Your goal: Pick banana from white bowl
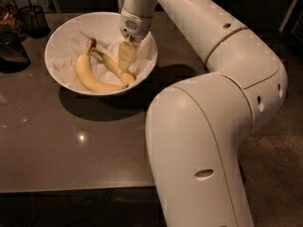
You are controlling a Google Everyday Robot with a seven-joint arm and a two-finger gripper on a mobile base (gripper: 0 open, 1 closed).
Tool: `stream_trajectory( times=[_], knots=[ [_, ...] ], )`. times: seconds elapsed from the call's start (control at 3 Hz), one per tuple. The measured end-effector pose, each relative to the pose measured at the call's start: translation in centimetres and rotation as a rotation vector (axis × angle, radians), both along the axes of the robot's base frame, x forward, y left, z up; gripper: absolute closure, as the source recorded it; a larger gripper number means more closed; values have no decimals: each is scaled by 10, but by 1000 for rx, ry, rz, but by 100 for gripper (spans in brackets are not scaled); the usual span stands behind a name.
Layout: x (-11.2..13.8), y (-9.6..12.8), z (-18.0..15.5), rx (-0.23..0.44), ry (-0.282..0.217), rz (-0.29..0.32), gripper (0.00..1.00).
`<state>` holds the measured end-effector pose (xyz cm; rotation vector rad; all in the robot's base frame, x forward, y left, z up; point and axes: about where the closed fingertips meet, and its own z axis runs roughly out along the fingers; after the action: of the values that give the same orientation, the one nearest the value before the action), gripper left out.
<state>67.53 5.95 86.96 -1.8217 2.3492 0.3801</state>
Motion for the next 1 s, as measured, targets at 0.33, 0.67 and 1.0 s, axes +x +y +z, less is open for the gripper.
stream_trajectory(
  times=[0.33, 0.67, 1.0],
  knots=[
    [0, 0, 0, 0, 0, 0, 55],
    [0, 0, 0, 0, 0, 0, 53],
    [0, 0, 0, 0, 0, 0, 52]
  ],
)
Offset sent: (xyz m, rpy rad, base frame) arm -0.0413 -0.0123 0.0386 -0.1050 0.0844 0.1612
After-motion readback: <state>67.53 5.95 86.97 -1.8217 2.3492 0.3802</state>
